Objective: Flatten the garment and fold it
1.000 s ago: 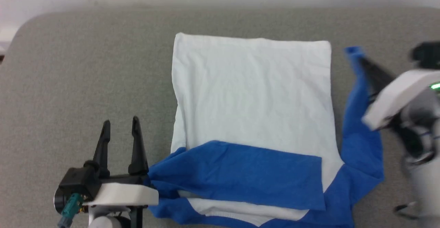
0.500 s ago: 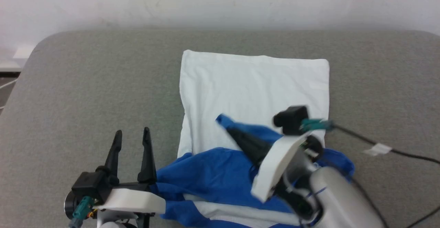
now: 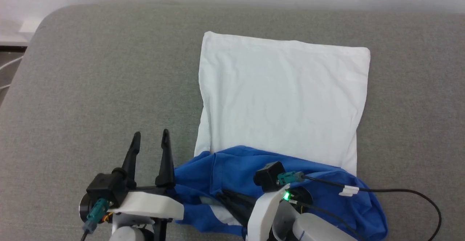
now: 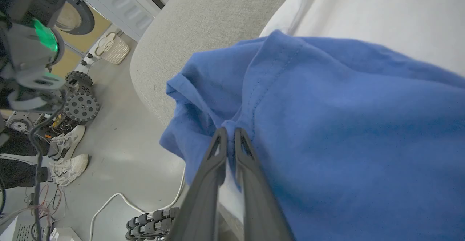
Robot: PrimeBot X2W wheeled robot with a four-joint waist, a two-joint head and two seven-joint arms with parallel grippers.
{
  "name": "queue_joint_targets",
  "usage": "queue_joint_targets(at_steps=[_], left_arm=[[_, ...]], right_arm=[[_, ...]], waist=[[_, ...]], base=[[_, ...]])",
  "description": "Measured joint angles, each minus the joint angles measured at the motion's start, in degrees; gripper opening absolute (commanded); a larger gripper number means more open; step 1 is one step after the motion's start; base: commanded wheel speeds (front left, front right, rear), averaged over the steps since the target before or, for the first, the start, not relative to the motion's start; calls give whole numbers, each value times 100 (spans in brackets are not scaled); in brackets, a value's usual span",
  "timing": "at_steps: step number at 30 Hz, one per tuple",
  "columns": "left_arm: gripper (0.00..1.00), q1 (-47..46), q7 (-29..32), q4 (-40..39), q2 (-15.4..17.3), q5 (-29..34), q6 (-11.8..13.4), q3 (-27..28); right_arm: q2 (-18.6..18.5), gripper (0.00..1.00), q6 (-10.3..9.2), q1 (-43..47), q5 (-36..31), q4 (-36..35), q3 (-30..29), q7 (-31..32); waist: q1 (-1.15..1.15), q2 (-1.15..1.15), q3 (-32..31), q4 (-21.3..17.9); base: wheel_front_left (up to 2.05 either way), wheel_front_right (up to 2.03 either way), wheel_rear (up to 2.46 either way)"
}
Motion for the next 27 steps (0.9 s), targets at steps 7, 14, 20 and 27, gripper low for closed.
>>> queue_joint_targets(at_steps=[7, 14, 20, 27], left_arm=[[100, -21, -13, 97, 2, -43, 52, 75], [100, 176, -19, 97, 5, -99, 130, 275], [100, 348, -19, 60, 26, -129, 189, 430], [100, 467, -19, -16, 30, -136, 278, 560]], right_arm=[[5, 100, 1, -357, -1, -190, 324, -1000], [19, 100, 1, -415, -802, -534, -413, -1536], [-153, 100, 1, 235, -1836, -1196, -1912, -1611], [-203, 100, 1, 1374, -2802, -2346, -3783, -1263]], waist=[[0, 0, -97, -103], [-1, 0, -390, -272], [-1, 0, -626, -468], [-1, 0, -771, -729]], base=[[0, 0, 0], [0, 0, 0], [0, 0, 0], [0, 0, 0]])
